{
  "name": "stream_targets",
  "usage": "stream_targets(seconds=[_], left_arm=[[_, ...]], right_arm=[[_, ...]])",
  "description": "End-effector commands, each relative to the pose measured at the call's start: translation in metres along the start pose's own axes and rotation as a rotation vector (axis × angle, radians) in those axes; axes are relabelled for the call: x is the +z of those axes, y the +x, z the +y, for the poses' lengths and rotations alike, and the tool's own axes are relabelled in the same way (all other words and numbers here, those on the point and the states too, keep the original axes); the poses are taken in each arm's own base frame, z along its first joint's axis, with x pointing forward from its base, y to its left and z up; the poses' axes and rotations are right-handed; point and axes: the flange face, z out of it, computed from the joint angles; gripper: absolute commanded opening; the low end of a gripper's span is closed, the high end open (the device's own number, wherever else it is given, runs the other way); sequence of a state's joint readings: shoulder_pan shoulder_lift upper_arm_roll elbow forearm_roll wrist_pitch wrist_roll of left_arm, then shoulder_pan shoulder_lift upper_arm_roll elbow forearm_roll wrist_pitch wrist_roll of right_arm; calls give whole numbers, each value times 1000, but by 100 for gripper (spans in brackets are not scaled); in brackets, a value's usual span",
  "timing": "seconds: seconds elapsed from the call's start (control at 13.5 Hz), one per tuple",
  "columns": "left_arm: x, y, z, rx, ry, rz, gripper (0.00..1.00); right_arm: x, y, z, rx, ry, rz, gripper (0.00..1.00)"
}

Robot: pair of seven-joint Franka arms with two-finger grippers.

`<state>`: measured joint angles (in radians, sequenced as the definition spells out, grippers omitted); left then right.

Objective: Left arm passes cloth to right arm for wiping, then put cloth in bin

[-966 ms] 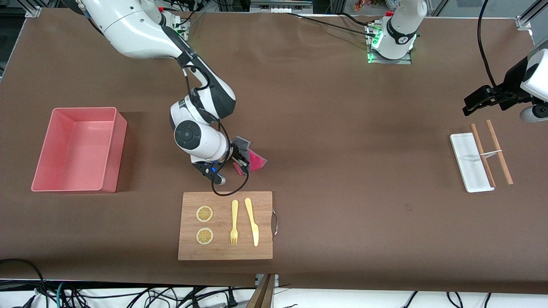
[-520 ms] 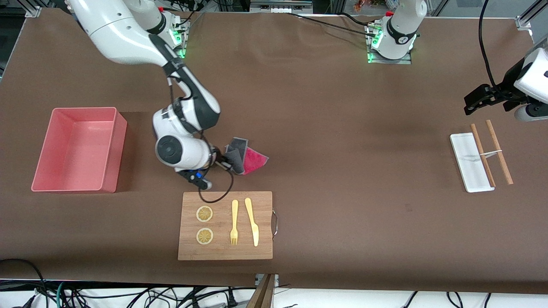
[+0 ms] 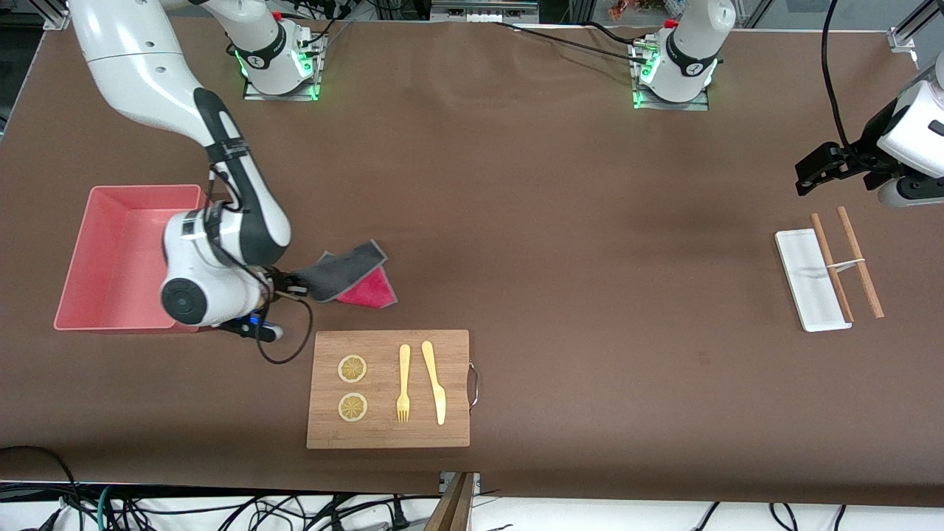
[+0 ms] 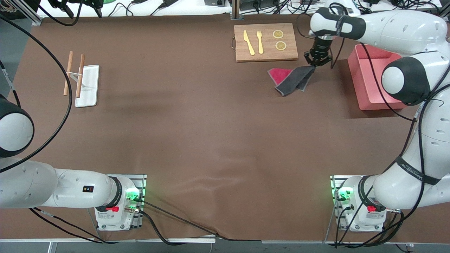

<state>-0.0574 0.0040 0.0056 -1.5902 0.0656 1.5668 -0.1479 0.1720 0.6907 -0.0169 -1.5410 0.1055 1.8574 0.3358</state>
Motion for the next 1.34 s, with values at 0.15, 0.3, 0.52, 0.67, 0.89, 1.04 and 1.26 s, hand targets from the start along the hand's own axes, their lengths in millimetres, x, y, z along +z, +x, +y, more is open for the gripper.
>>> stream_targets(seconds=[0.15,0.3,0.52,0.67,0.89,1.04,1.26], left_arm=[[-8,-3,-2,4,11,3,100],[-7,-3,-2,4,12,-6,100],[-7,-4,-2,4,12,-8,100],[-7,-4,-1,9,13,-9,100],[-6,-5,0,10,14,-17,100],[-6,-5,0,10,14,-18,100],[-6,-5,0,10,14,-18,100]], right_arm=[[-47,-2,56,-105,2,-6,0],[-91,-23,53,-114,3,18,0],[-165,-65,73,-166,-59,48,0],[-195,-77,107,-222,-102,27,0],[-249,-87,179,-270,-87,13,0],[-264,-93,244,-284,-127,31,0],[-238,-84,294,-301,-140,22,0]])
